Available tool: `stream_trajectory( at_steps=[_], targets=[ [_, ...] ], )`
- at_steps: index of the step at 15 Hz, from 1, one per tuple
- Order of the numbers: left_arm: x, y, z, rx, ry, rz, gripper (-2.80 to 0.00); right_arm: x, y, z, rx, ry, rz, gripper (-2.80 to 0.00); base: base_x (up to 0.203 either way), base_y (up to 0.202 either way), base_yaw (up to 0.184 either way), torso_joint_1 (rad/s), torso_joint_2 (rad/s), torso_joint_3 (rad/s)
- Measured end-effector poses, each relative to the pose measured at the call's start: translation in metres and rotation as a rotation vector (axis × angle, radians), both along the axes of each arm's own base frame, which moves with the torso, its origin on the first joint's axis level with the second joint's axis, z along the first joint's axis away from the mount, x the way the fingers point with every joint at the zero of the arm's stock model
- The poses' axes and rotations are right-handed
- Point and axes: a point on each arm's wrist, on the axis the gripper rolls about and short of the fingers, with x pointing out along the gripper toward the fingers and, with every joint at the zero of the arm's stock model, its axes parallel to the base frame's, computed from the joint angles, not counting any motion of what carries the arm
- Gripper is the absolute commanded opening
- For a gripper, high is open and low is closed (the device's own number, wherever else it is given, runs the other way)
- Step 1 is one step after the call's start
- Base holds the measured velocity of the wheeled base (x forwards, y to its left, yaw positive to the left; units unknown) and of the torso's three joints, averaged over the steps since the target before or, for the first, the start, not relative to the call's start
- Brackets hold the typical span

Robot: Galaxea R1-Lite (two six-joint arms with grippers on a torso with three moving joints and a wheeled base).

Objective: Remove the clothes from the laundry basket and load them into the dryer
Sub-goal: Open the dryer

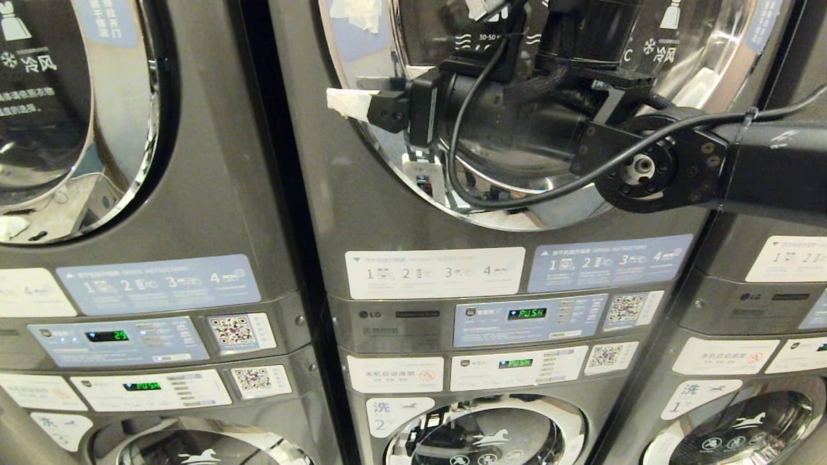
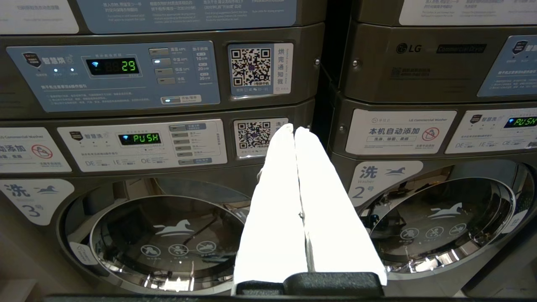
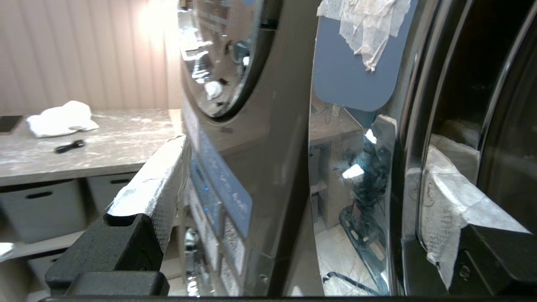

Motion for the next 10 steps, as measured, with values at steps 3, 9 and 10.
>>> stream_trajectory(
  at_steps=[3,9,10],
  targets=[
    [0.0,0.0,0.0,0.0,0.0,0.0,-2.8,-0.02,-0.013,0.003,-0.024,0.022,0.057,0.0,0.0,0.0,0.0,0.0,0.0,0.0],
    [0.0,0.0,0.0,0.0,0.0,0.0,-2.8,-0.08,-0.06,0.015,-0.051,0.036,0.111,0.0,0.0,0.0,0.0,0.0,0.0,0.0],
    [0.0,0.0,0.0,0.0,0.0,0.0,-2.8,-0.09,-0.069,0.019,-0.044,0.03,0.108,0.0,0.0,0.0,0.0,0.0,0.0,0.0]
  ],
)
